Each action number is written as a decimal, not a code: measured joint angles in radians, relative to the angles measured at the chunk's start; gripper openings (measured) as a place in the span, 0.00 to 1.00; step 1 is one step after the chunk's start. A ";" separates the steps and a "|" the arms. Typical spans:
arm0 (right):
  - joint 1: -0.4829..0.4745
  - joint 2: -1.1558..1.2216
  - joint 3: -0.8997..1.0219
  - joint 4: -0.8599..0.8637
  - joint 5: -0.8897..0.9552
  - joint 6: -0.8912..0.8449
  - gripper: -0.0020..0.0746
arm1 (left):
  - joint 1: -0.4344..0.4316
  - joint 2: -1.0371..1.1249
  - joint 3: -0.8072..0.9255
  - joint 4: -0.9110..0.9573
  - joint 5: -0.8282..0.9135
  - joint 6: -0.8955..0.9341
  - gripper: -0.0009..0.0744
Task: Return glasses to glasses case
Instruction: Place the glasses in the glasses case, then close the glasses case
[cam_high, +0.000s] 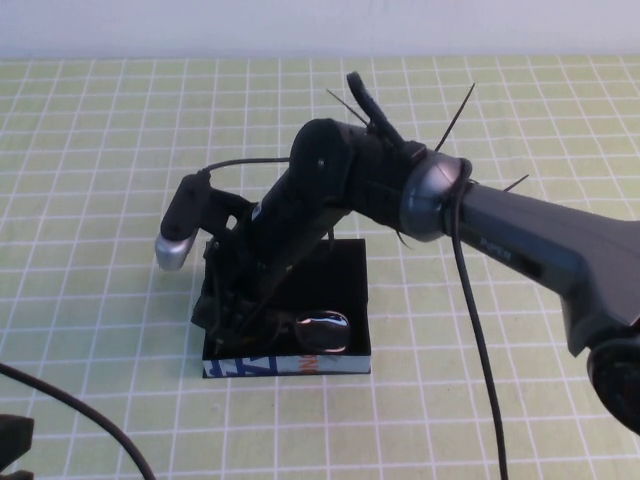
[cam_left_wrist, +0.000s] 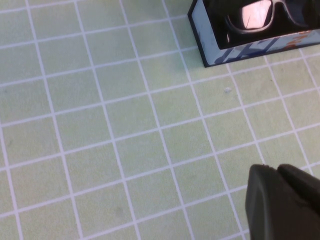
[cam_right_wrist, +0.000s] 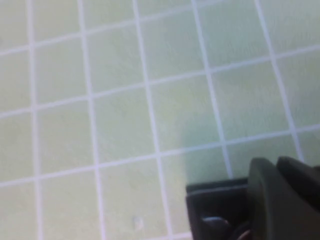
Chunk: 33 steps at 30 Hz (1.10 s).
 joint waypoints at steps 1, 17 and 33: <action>0.002 0.009 0.000 -0.011 -0.007 0.003 0.03 | 0.000 0.000 0.000 0.000 0.002 0.000 0.01; -0.008 -0.101 -0.128 -0.083 0.064 0.069 0.03 | 0.000 0.005 0.000 -0.059 0.002 0.140 0.01; -0.257 -0.180 -0.180 -0.128 0.207 0.395 0.01 | -0.006 0.431 -0.001 -0.285 -0.127 0.555 0.01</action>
